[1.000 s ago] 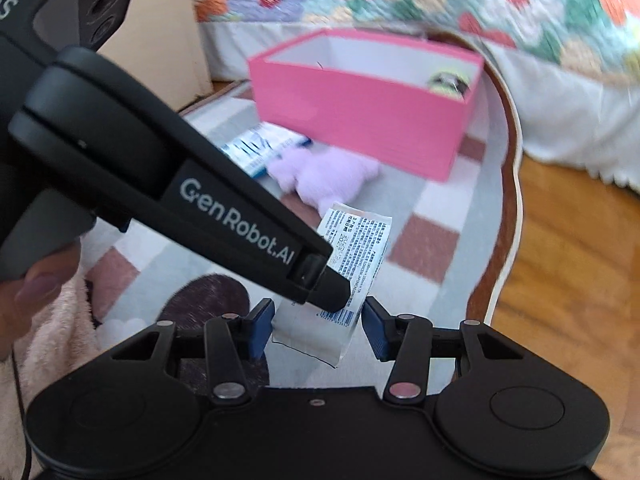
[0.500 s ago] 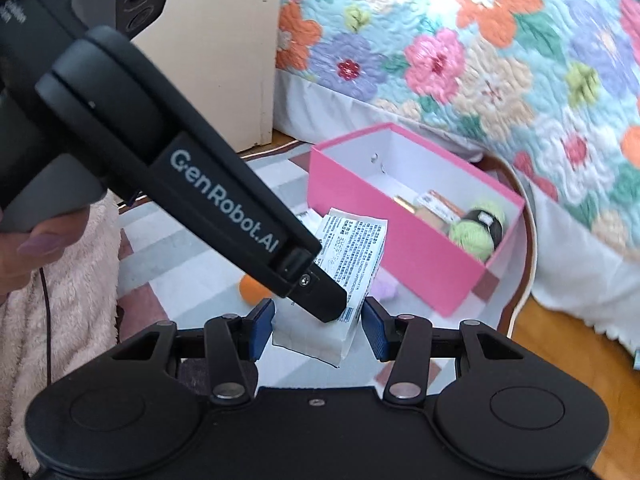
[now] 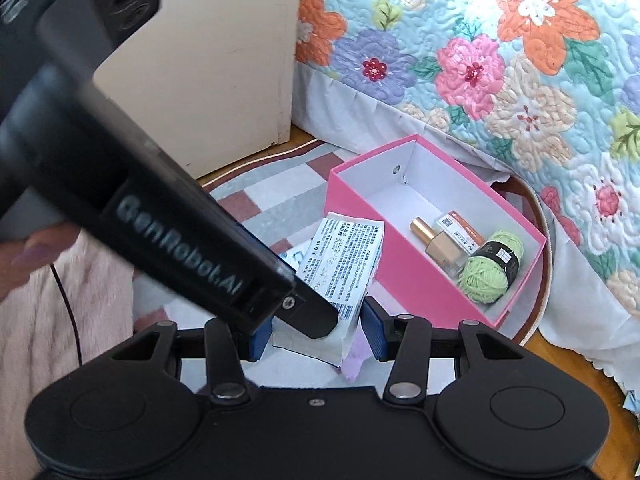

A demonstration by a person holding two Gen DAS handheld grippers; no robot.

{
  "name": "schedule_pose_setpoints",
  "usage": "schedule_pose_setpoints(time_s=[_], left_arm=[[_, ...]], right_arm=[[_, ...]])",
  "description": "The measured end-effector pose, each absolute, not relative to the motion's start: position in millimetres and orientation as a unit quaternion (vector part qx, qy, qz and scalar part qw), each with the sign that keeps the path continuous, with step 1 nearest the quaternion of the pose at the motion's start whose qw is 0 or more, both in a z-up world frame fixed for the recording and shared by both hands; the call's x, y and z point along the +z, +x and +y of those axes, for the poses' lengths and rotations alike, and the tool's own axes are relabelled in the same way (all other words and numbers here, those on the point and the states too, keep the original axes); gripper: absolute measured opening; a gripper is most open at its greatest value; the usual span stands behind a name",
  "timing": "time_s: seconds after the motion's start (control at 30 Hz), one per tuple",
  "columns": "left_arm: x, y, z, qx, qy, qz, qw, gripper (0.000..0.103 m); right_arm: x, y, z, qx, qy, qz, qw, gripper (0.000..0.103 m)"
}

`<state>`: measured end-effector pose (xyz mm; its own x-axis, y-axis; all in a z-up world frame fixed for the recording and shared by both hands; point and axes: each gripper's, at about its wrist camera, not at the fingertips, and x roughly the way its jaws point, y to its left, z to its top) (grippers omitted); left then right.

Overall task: Organize objects
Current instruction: 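Carry the soap box with the left tool into the pink box, then open the left tool to release the soap box and withdraw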

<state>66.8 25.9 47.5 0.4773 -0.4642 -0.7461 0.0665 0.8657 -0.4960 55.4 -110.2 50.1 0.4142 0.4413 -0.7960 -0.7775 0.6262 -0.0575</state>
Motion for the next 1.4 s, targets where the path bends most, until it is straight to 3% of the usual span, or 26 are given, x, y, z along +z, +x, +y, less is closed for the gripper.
schedule_pose_setpoints(time_s=[0.27,0.5,1.03,1.27,1.4], left_arm=[[44.8,125.5,57.8,-0.175,-0.239,0.484,0.823,0.034],[38.8,183.8,63.5,-0.168,-0.23,0.482,0.829,0.034],[-60.7,352.5,35.3,-0.161,-0.231,0.53,0.799,0.033],[-95.7,373.1,32.9,-0.146,-0.24,0.545,0.79,0.028],[-106.5,379.1,36.8,-0.135,-0.252,0.55,0.784,0.023]], right_arm=[[58.2,126.0,-82.2,0.324,-0.171,0.463,0.807,0.052],[44.5,181.5,-81.6,0.301,-0.111,0.461,0.827,0.052],[-59.2,313.6,-125.2,0.189,0.065,0.479,0.855,0.051],[-89.3,341.0,-116.3,0.173,0.043,0.502,0.846,0.051],[-96.8,346.2,-116.5,0.195,0.04,0.52,0.831,0.057]])
